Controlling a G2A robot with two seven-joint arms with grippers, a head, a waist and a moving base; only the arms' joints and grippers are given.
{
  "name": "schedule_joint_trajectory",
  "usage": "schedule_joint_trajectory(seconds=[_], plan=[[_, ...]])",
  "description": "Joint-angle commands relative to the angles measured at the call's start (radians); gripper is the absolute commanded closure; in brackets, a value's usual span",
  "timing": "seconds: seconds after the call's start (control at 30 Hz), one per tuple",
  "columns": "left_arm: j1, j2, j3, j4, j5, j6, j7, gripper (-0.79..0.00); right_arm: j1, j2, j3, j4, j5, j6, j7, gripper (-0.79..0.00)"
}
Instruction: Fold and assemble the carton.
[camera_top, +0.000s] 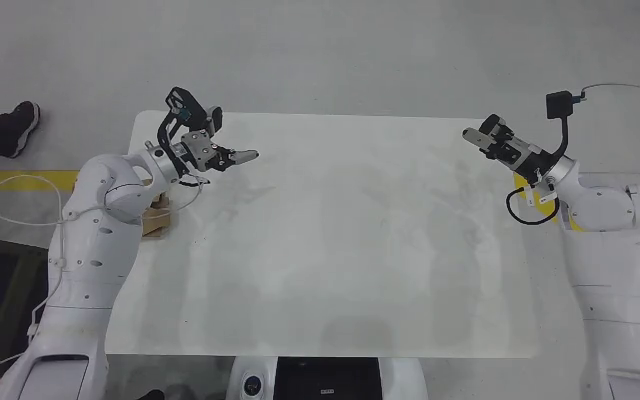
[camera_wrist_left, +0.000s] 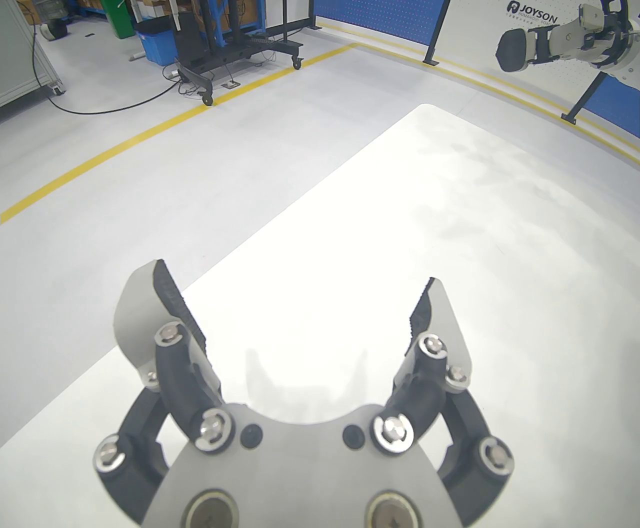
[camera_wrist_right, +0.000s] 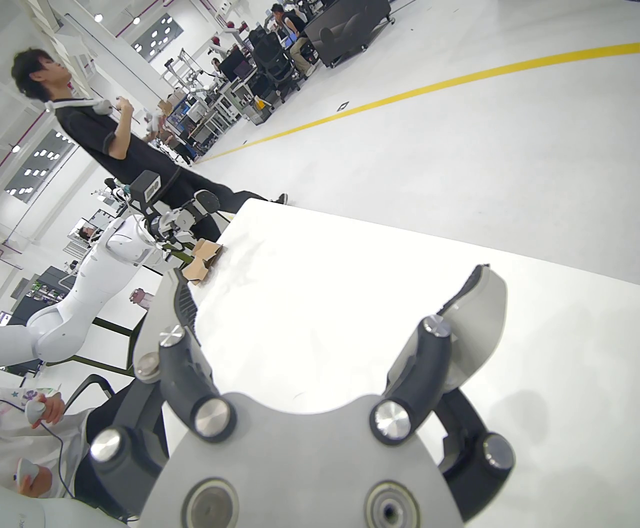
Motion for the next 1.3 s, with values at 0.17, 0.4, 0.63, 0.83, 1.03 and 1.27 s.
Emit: schedule_joint_trajectory(seconds=[0.17, 0.4, 0.63, 0.83, 1.03, 1.27], plan=[[0.025, 0.015, -0.077, -0.018, -0.2, 0.088, -0.124, -0.785, 0.0, 0.0, 0.0, 0.0, 0.0, 0.0, 0.0, -0.785], [0.048, 0.055, -0.229, 0.03, -0.535, 0.13, -0.429, -0.785, 0.0, 0.0, 0.0, 0.0, 0.0, 0.0, 0.0, -0.785], [0.03, 0.1, -0.385, 0.164, -0.842, 0.165, -0.689, -0.785, 0.0, 0.0, 0.0, 0.0, 0.0, 0.0, 0.0, -0.785], [0.006, 0.134, -0.468, 0.287, -0.817, 0.194, -0.725, -0.785, 0.0, 0.0, 0.0, 0.0, 0.0, 0.0, 0.0, -0.785], [-0.011, 0.166, -0.536, 0.398, -0.821, 0.219, -0.753, -0.785, 0.0, 0.0, 0.0, 0.0, 0.0, 0.0, 0.0, -0.785], [-0.028, 0.204, -0.591, 0.514, -0.759, 0.322, -0.718, -0.785, 0.0, 0.0, 0.0, 0.0, 0.0, 0.0, 0.0, -0.785]])
